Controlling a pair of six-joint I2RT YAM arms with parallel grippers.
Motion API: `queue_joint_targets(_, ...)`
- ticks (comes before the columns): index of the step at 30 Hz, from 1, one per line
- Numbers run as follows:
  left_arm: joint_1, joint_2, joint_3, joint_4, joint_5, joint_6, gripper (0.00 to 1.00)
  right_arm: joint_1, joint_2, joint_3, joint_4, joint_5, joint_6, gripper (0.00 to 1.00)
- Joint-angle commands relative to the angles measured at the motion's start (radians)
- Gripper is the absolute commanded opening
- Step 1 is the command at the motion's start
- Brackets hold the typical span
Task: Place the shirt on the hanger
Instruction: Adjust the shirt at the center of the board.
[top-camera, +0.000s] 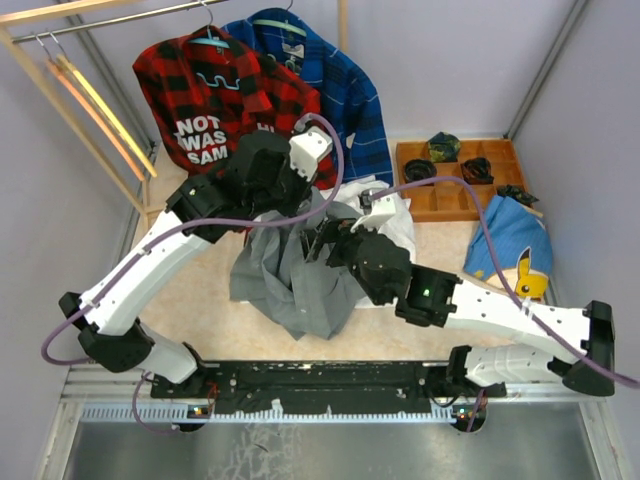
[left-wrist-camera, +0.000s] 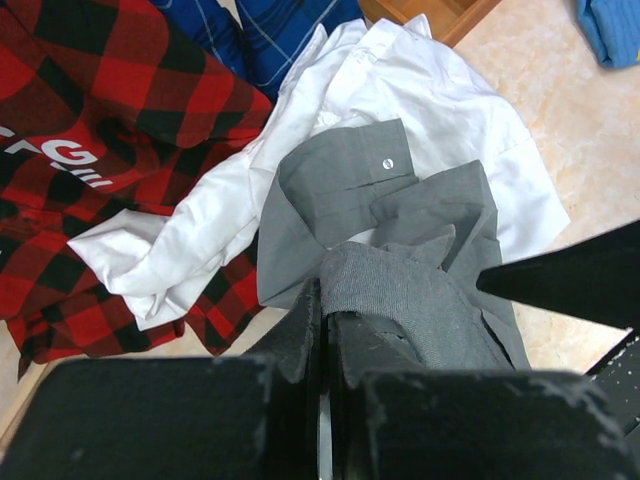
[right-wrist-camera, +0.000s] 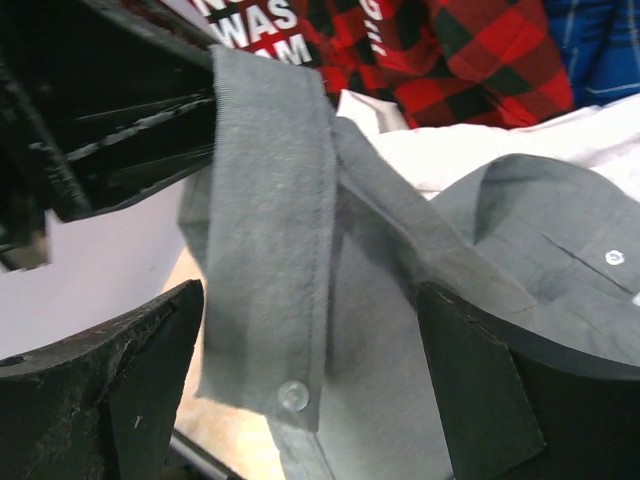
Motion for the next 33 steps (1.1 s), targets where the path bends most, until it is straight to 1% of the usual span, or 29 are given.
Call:
queue_joint_targets(1, 0.004, -0.041, -0.023, 0.014, 0.039, -0.011, 0.00, 0.002, 0.032, 0.067, 0.026, 0.132, 0.020, 0.87)
queue_joint_targets(4, 0.004, -0.060, -0.044, 0.029, 0.053, -0.015, 0.00, -0.028, 0.060, 0.085, 0.003, 0.119, 0.024, 0.84)
queue_joint_targets(5, 0.003, -0.068, -0.054, 0.035, 0.059, -0.016, 0.00, -0.039, 0.062, 0.084, 0.002, 0.108, 0.026, 0.79)
queue_joint_targets(6, 0.003, -0.079, -0.068, 0.042, 0.066, -0.016, 0.00, -0.045, 0.060, 0.081, 0.005, 0.092, 0.016, 0.69)
queue_joint_targets(8, 0.004, -0.109, -0.111, 0.063, 0.085, -0.009, 0.00, -0.050, 0.048, 0.074, 0.020, 0.062, -0.029, 0.45)
queue_joint_targets(10, 0.003, -0.157, -0.179, 0.100, 0.092, 0.000, 0.00, -0.053, 0.028, 0.053, 0.044, 0.013, -0.081, 0.25)
queue_joint_targets(11, 0.004, -0.187, -0.221, 0.116, 0.088, 0.002, 0.00, -0.053, 0.016, 0.045, 0.044, 0.005, -0.093, 0.13)
queue_joint_targets(12, 0.003, -0.219, -0.262, 0.162, 0.084, 0.002, 0.02, -0.053, 0.003, 0.038, 0.036, 0.010, -0.095, 0.01)
queue_joint_targets(14, 0.004, -0.280, -0.349, 0.217, 0.075, -0.002, 0.12, -0.056, -0.027, 0.024, 0.028, 0.008, -0.094, 0.00)
queue_joint_targets(17, 0.004, -0.362, -0.466, 0.290, 0.055, -0.013, 0.38, -0.061, -0.051, 0.040, 0.002, -0.028, -0.104, 0.00)
queue_joint_targets(19, 0.004, -0.420, -0.536, 0.338, 0.033, -0.019, 0.53, -0.064, -0.049, 0.075, -0.025, -0.058, -0.115, 0.00)
queue_joint_targets(20, 0.004, -0.442, -0.569, 0.360, 0.019, -0.021, 0.59, -0.065, -0.044, 0.095, -0.042, -0.070, -0.118, 0.00)
queue_joint_targets(22, 0.003, -0.488, -0.639, 0.401, -0.030, -0.025, 0.67, -0.067, -0.033, 0.134, -0.069, -0.085, -0.125, 0.00)
queue_joint_targets(24, 0.004, -0.533, -0.702, 0.437, -0.067, -0.035, 0.72, -0.069, -0.025, 0.167, -0.091, -0.089, -0.130, 0.00)
queue_joint_targets(27, 0.004, -0.611, -0.807, 0.489, -0.115, -0.053, 0.74, -0.075, -0.016, 0.200, -0.115, -0.102, -0.136, 0.00)
queue_joint_targets(30, 0.004, -0.684, -0.886, 0.528, -0.153, -0.077, 0.74, -0.083, -0.016, 0.213, -0.116, -0.127, -0.137, 0.00)
queue_joint_targets(33, 0.003, -0.754, -0.954, 0.571, -0.141, -0.080, 0.73, -0.088, -0.015, 0.224, -0.126, -0.155, -0.138, 0.00)
